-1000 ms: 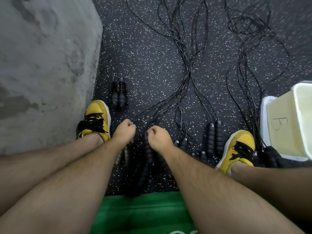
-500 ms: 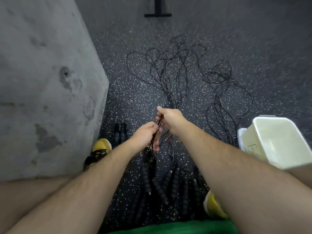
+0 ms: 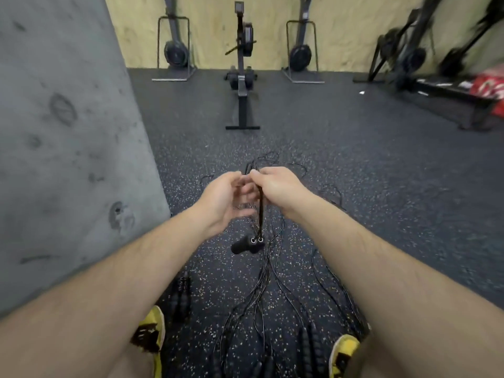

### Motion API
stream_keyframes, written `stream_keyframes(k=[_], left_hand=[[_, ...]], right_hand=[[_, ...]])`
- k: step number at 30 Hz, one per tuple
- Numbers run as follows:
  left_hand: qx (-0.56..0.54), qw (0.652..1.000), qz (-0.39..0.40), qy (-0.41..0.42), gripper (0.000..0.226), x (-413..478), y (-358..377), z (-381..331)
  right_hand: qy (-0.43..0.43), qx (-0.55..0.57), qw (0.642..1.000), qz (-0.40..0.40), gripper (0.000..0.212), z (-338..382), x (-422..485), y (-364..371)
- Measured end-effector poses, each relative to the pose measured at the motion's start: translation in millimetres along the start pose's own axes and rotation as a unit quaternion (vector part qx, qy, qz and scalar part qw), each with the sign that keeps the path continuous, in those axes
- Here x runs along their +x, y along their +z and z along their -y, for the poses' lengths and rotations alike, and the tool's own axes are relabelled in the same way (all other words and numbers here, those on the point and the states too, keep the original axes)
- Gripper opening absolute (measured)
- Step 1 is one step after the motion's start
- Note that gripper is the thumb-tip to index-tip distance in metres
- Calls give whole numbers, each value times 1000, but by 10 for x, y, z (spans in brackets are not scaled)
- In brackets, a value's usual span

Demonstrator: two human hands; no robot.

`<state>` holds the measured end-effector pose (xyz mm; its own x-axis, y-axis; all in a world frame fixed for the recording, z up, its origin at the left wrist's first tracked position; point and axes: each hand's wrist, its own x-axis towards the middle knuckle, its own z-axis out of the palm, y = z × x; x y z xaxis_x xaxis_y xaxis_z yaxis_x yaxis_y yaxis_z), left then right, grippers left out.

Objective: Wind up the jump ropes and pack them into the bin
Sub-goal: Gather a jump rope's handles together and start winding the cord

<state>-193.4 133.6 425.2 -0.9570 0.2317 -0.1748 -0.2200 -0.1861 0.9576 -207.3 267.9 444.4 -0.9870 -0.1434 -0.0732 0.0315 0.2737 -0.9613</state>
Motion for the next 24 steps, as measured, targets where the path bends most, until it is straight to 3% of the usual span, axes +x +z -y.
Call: stream_keyframes(k=[3, 8, 10, 15, 18, 21, 24], left_hand=[[-41, 998, -23, -50, 44, 159, -64, 26], [-111, 979, -155, -67, 21, 439, -122, 24], [-98, 980, -163, -53, 27, 486, -174, 17], [-39, 998, -38, 12, 30, 310, -73, -65], [0, 999, 26, 47, 30, 167, -37, -89], [56, 995, 58, 56, 25, 37, -75, -83], [81, 993, 41, 70, 26, -38, -165, -69]], right_hand=[[19, -93, 990, 105, 23, -15, -97, 47], [117, -183, 942, 254, 25, -82, -154, 137], [161, -175, 944, 229, 27, -150, -101, 142], [183, -20, 983, 25, 31, -101, 62, 10], [117, 89, 988, 51, 44, -40, 138, -58], [77, 230, 968, 65, 48, 104, 220, -64], [21, 243, 968, 53, 26, 227, 244, 7]])
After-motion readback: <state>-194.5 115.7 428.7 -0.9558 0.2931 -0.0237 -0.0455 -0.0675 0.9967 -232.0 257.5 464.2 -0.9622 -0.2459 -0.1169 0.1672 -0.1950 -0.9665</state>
